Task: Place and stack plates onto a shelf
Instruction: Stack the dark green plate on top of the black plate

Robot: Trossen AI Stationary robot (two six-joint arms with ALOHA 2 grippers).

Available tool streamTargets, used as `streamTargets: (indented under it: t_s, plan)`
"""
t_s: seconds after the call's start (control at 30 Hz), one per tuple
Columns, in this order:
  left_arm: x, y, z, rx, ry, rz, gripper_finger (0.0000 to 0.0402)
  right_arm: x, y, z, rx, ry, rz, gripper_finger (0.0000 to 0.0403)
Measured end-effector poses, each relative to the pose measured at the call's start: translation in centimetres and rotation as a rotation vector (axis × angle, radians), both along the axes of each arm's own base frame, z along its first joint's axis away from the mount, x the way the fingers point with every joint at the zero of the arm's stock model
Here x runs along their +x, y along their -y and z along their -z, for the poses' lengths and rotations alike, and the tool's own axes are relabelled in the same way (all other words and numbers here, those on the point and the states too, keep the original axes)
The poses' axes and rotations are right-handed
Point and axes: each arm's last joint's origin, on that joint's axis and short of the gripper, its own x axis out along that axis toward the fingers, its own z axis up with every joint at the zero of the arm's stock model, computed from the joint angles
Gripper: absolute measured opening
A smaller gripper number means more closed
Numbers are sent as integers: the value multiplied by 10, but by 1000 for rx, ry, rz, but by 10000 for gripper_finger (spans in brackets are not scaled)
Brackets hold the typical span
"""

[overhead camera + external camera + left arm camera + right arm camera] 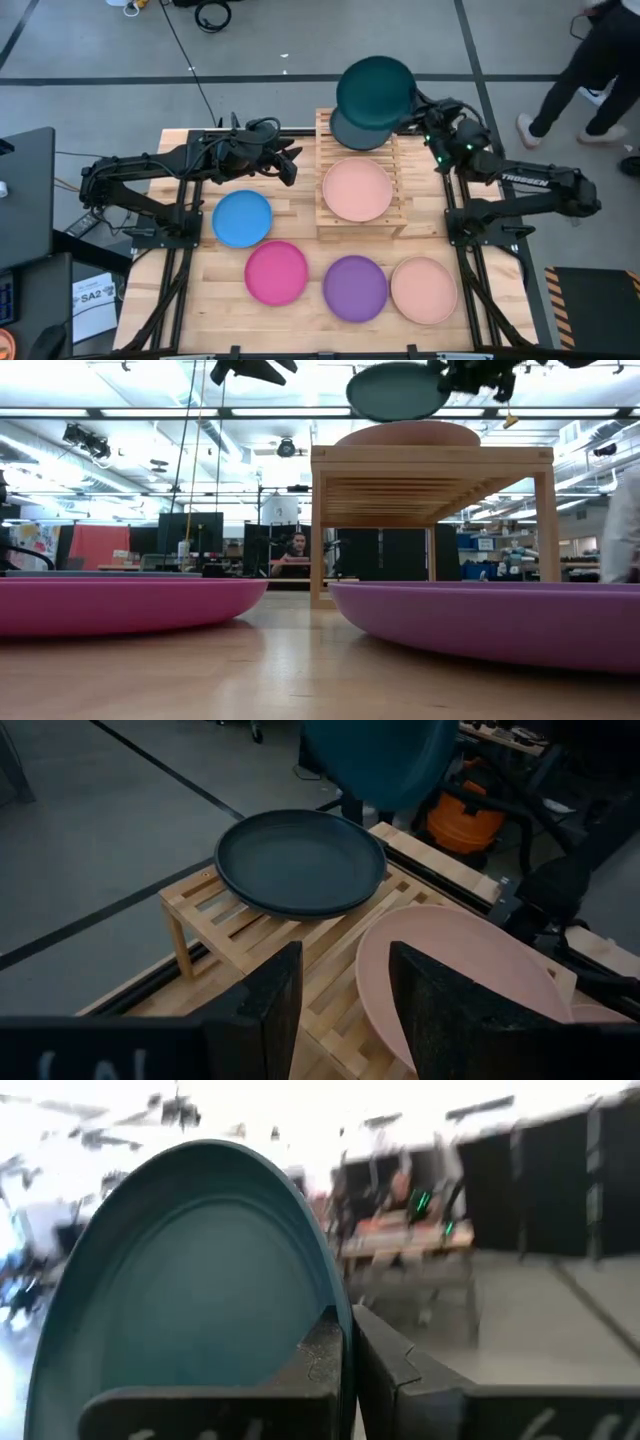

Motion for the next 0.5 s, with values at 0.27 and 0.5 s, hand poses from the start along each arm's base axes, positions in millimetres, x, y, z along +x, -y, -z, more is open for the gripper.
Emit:
streamTargets:
  t_s: [0.27,0.5]
  plan:
    - [0,0,0,0,0,0,158,-2,44,-15,315,-151,-203,18]
    - [0,0,0,0,0,0,158,-1,83,-37,456,-191,-291,18]
